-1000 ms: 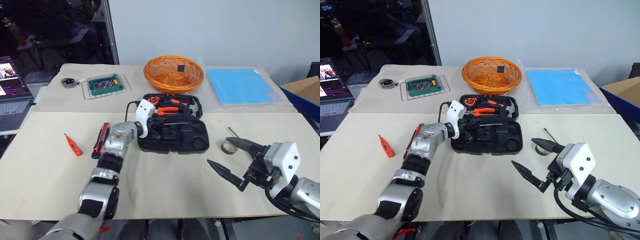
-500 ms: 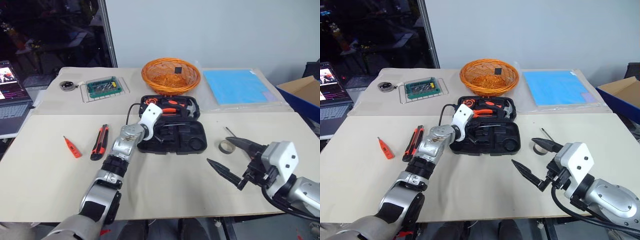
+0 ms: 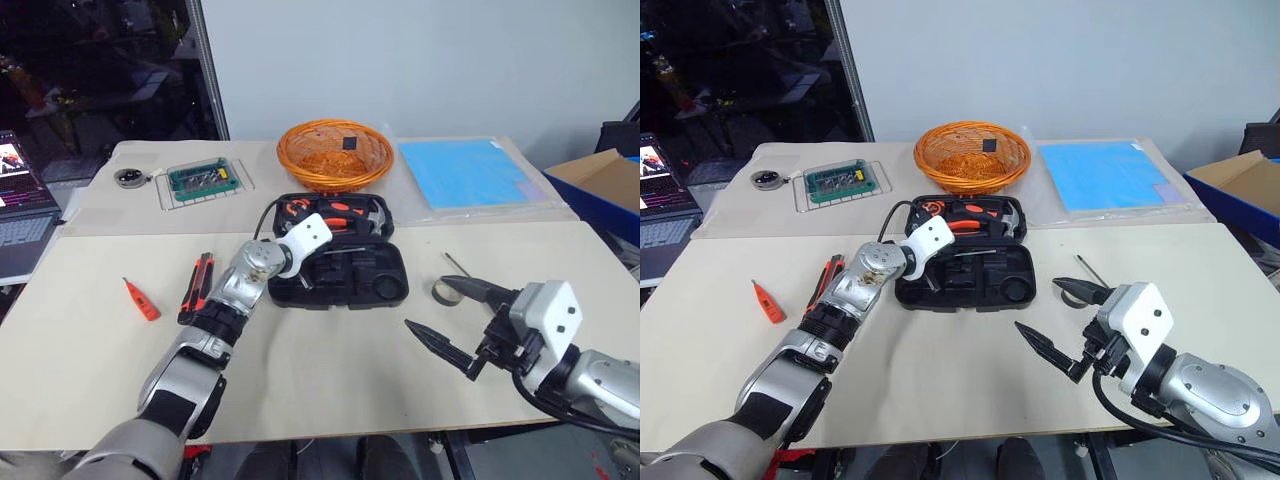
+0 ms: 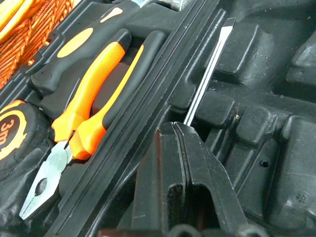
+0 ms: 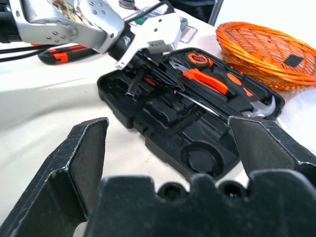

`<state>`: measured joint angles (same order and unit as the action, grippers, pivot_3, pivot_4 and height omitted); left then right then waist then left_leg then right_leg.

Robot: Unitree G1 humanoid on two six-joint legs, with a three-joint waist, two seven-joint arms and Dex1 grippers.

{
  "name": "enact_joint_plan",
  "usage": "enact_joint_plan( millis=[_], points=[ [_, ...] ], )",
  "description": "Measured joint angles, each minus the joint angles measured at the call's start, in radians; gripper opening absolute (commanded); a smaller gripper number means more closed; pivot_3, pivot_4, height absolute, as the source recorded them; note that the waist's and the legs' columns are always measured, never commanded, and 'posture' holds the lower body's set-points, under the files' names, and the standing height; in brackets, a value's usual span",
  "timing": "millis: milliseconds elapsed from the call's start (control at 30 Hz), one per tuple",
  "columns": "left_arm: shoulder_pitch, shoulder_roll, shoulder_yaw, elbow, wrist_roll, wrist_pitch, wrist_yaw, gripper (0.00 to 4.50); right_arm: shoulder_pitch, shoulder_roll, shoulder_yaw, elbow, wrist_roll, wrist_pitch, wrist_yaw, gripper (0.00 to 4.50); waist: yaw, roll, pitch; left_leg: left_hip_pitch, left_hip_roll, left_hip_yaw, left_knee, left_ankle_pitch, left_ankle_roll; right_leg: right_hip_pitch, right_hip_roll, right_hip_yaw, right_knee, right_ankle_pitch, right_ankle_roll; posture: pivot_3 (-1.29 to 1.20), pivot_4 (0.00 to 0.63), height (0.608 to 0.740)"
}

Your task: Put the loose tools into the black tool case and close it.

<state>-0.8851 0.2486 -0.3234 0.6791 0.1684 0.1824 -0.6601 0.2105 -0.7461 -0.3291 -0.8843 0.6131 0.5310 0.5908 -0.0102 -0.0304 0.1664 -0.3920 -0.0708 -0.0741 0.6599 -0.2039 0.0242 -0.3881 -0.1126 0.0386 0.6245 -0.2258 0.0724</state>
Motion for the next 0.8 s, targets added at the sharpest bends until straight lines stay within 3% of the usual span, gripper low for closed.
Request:
enact_joint_plan(
  millis=[200,333,433,500,600,700,733,800],
  points=[
    [-0.049,-0.015,-0.009,0.147,0.015,-0.156,-0.022,0.04,-0.011,-0.001,0.009,0.018,-0.002,0.000,0.001,4.50,0.012,0.002,-0.002,0.000,0.000,0.000,0.000,0.000,0.000,0.000,0.000,0.000,0.000,0.000,0.000,0.00,0.150,0.740],
    [-0.031,-0.051,0.123,0.169,-0.117,-0.135,-0.085,0.04,-0.018,-0.001,0.015,0.018,-0.002,0.000,-0.002,4.50,0.019,0.002,-0.001,-0.002,0.000,0.000,0.000,-0.003,-0.005,-0.001,0.000,-0.001,0.000,0.000,0.001,0.00,0.150,0.740],
    [0.064,-0.057,0.216,0.009,-0.300,0.041,-0.215,0.78,-0.018,0.000,0.015,0.017,-0.001,0.002,-0.004,4.50,0.016,0.001,-0.001,-0.014,-0.001,0.000,0.001,0.000,0.001,-0.016,0.000,0.000,0.001,0.000,0.000,0.00,0.150,0.740],
    [0.111,-0.025,0.227,-0.127,-0.375,0.142,-0.290,1.50,-0.018,0.000,0.014,0.015,-0.001,0.002,-0.004,4.50,0.011,0.000,0.000,-0.019,-0.001,0.000,0.001,0.001,0.001,-0.022,0.000,0.001,0.005,0.007,-0.011,0.00,0.150,0.740],
    [0.179,0.114,0.217,-0.429,-0.489,0.325,-0.433,2.65,-0.023,0.001,0.014,0.016,0.000,0.003,-0.004,4.50,0.001,0.001,0.000,-0.021,-0.001,0.000,0.000,0.000,0.000,-0.027,0.001,0.002,0.006,0.008,-0.012,0.00,0.150,0.740],
    [0.231,0.230,0.170,-0.570,-0.500,0.350,-0.527,3.78,-0.030,0.002,0.014,0.025,0.001,0.003,-0.003,4.50,-0.001,0.003,0.000,-0.015,-0.001,0.000,0.000,0.000,0.000,-0.020,0.001,0.001,0.004,0.007,-0.012,0.00,0.150,0.740],
    [0.247,0.246,0.150,-0.586,-0.495,0.349,-0.545,4.01,-0.032,0.002,0.015,0.028,0.001,0.003,-0.002,4.50,0.000,0.003,0.000,-0.012,-0.001,0.000,0.000,0.000,0.000,-0.017,0.001,0.001,0.003,0.005,-0.009,0.00,0.150,0.740],
    [0.271,0.282,0.097,-0.596,-0.464,0.333,-0.575,4.01,-0.043,0.002,0.016,0.032,0.001,0.003,0.002,4.50,0.004,0.002,0.000,-0.013,0.000,0.000,0.000,0.000,0.001,-0.015,0.001,0.000,0.001,0.002,-0.004,0.00,0.150,0.740]
  ],
)
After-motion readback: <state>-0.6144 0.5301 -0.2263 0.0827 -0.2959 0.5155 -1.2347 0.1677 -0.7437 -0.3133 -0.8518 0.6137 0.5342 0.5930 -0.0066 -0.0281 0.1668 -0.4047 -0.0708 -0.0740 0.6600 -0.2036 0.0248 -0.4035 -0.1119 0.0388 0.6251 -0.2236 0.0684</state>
